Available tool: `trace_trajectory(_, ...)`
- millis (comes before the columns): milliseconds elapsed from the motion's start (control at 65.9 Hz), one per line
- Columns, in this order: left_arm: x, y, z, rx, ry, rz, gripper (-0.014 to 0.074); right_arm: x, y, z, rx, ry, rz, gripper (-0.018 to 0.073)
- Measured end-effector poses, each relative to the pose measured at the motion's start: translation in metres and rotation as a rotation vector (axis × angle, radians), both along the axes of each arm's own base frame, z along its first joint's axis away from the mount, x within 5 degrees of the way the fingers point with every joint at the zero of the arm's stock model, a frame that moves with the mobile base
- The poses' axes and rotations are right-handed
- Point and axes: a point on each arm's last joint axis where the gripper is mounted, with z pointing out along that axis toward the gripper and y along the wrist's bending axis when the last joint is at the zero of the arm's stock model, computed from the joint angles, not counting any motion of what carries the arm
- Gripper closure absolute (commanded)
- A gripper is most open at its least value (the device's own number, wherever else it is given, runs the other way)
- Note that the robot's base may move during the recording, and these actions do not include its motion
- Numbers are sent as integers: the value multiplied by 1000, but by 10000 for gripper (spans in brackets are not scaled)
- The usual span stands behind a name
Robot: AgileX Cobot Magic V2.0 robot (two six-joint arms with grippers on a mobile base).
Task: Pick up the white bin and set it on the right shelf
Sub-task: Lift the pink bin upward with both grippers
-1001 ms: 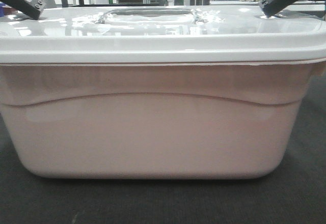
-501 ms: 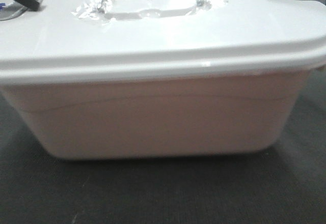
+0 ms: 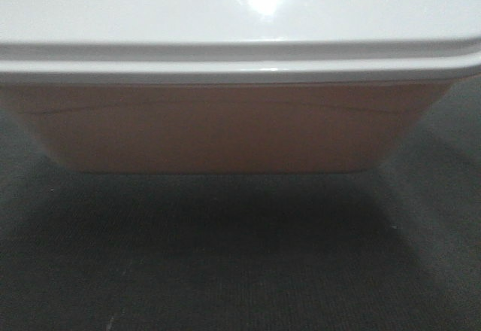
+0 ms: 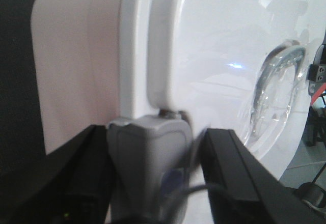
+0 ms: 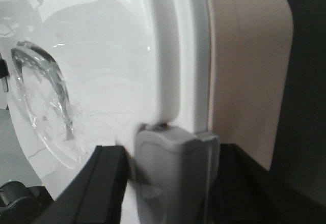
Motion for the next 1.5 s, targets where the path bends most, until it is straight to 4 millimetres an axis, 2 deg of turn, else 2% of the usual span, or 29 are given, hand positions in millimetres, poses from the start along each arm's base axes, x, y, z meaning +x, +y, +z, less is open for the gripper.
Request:
trace_trajectory(212, -17, 0, 15, 8, -65, 7, 372, -14, 1, 13, -10, -61, 2, 230)
trace_trajectory(789, -52, -2, 38, 24, -186, 12, 372, -54, 4, 41, -56, -216, 2, 230)
trace_trajectory(1502, -56, -2, 40, 30, -201, 14, 377, -56, 4, 42, -60, -223, 5, 230)
